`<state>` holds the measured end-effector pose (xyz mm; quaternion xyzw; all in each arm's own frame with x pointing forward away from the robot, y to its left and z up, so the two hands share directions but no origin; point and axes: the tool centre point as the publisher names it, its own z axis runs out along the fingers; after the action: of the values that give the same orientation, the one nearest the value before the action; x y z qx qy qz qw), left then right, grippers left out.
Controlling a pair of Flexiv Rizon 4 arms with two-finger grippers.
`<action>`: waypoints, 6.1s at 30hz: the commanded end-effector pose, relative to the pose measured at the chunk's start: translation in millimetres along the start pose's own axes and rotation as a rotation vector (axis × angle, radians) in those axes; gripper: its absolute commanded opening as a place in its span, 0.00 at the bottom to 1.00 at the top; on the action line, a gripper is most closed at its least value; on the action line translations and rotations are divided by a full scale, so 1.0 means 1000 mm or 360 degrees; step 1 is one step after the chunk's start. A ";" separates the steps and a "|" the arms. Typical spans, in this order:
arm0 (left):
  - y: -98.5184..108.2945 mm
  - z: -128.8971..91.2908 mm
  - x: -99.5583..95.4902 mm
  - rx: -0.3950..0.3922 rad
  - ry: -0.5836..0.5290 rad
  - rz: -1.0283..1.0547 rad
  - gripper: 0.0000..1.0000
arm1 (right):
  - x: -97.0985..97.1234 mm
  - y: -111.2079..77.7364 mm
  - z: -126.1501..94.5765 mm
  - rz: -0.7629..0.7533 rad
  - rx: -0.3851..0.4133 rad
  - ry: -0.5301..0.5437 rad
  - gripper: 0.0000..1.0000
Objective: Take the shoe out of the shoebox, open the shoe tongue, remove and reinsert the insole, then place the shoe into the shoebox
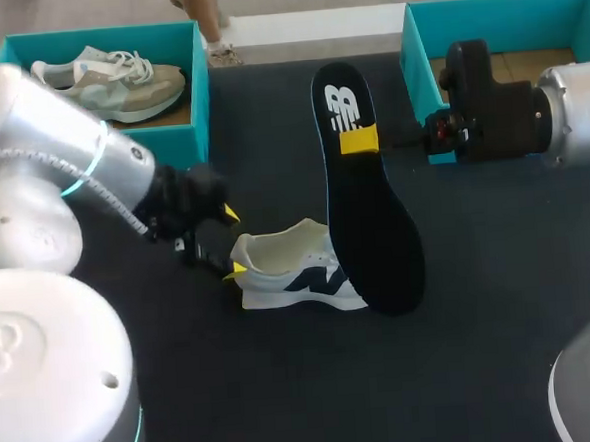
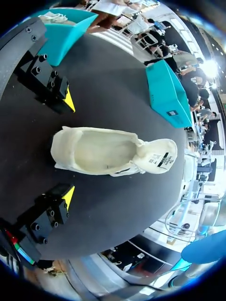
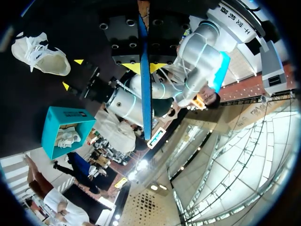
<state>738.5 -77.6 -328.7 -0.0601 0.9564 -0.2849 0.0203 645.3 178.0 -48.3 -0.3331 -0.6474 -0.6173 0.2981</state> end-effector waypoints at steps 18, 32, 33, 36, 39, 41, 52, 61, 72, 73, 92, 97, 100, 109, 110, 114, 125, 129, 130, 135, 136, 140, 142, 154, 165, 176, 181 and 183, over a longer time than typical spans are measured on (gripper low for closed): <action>-0.015 -0.007 -0.002 -0.0933 -0.0086 -0.0004 1.00 | 0.000 0.000 0.003 0.0003 0.0001 -0.0007 0.00; -0.017 0.000 -0.009 -0.1053 -0.0124 0.0084 1.00 | 0.000 0.000 0.003 0.0003 0.0001 -0.0007 0.00; -0.017 0.000 -0.009 -0.1053 -0.0124 0.0084 1.00 | 0.000 0.000 0.003 0.0003 0.0001 -0.0007 0.00; -0.017 0.000 -0.009 -0.1053 -0.0124 0.0084 1.00 | 0.000 0.000 0.003 0.0003 0.0001 -0.0007 0.00; -0.017 0.000 -0.009 -0.1053 -0.0124 0.0084 1.00 | 0.000 0.000 0.003 0.0003 0.0001 -0.0007 0.00; -0.017 0.000 -0.009 -0.1053 -0.0124 0.0084 1.00 | 0.000 0.000 0.003 0.0003 0.0001 -0.0007 0.00; -0.017 0.000 -0.009 -0.1053 -0.0124 0.0084 1.00 | 0.000 0.000 0.003 0.0003 0.0001 -0.0007 0.00; -0.017 0.000 -0.009 -0.1053 -0.0124 0.0084 1.00 | 0.000 0.000 0.003 0.0003 0.0001 -0.0007 0.00; -0.038 0.001 -0.027 -0.0974 -0.0151 0.0086 1.00 | 0.000 0.000 0.003 0.0003 0.0001 -0.0007 0.00; -0.040 0.002 -0.030 -0.0958 -0.0147 0.0081 1.00 | 0.000 0.000 0.003 0.0003 0.0001 -0.0007 0.00; -0.067 0.074 -0.053 -0.0837 -0.0056 0.0103 0.75 | 0.000 0.000 0.003 0.0003 0.0001 -0.0007 0.00; -0.066 0.084 -0.051 -0.0840 -0.0033 0.0101 0.50 | 0.000 0.000 0.003 0.0003 0.0001 -0.0007 0.00; -0.065 0.088 -0.048 -0.0840 -0.0005 0.0094 0.48 | 0.000 0.000 0.003 0.0003 0.0001 -0.0007 0.00; -0.061 0.097 -0.036 -0.0838 0.0080 0.0083 0.49 | 0.000 0.000 0.003 0.0003 0.0001 -0.0007 0.00; -0.061 0.098 -0.035 -0.0834 0.0093 0.0081 0.48 | 0.000 0.000 0.003 0.0003 0.0001 -0.0007 0.00; -0.062 0.097 -0.030 -0.0821 0.0115 0.0088 0.46 | 0.000 0.000 0.003 0.0003 0.0001 -0.0007 0.00; -0.062 0.107 -0.025 -0.0811 0.0208 0.0125 0.36 | 0.000 0.000 0.003 0.0003 0.0001 -0.0007 0.00; -0.061 0.108 -0.025 -0.0811 0.0224 0.0128 0.14 | 0.000 0.000 0.003 0.0003 0.0001 -0.0007 0.00; -0.061 0.108 -0.024 -0.0810 0.0230 0.0132 0.00 | 0.000 0.000 0.003 0.0003 0.0001 -0.0007 0.00; -0.060 0.109 -0.020 -0.0771 0.0317 0.0174 0.00 | 0.000 0.000 0.003 0.0003 0.0001 -0.0007 0.00; -0.060 0.110 -0.020 -0.0772 0.0325 0.0180 0.00 | 0.000 0.000 0.003 0.0003 0.0001 -0.0007 0.00; -0.062 0.098 -0.017 -0.0680 0.0483 0.0299 0.00 | 0.000 0.000 0.003 0.0003 0.0001 -0.0007 0.00; -0.065 0.089 -0.016 -0.0649 0.0578 0.0396 0.00 | 0.000 0.000 0.003 0.0003 0.0001 -0.0007 0.00; -0.071 0.055 -0.021 -0.0841 0.1206 0.1293 0.00 | 0.000 0.000 0.003 0.0003 0.0001 -0.0007 0.00; -0.071 0.039 -0.015 -0.0816 0.1213 0.1682 0.00 | 0.000 0.000 0.003 0.0003 0.0001 -0.0007 0.00; -0.071 0.039 -0.015 -0.0816 0.1213 0.1682 0.00 | 0.000 0.000 0.003 0.0003 0.0001 -0.0007 0.00; -0.077 0.040 -0.011 -0.0796 0.1262 0.1847 0.00 | 0.000 0.000 0.003 0.0003 0.0001 -0.0007 0.00; -0.080 0.041 -0.007 -0.0821 0.1285 0.1965 0.00 | 0.000 0.000 0.003 0.0003 0.0001 -0.0007 0.00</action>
<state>760.6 -160.0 -323.3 0.5700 0.7992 -0.0054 -0.1909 645.2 178.1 -48.3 -0.3331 -0.6474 -0.6173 0.2981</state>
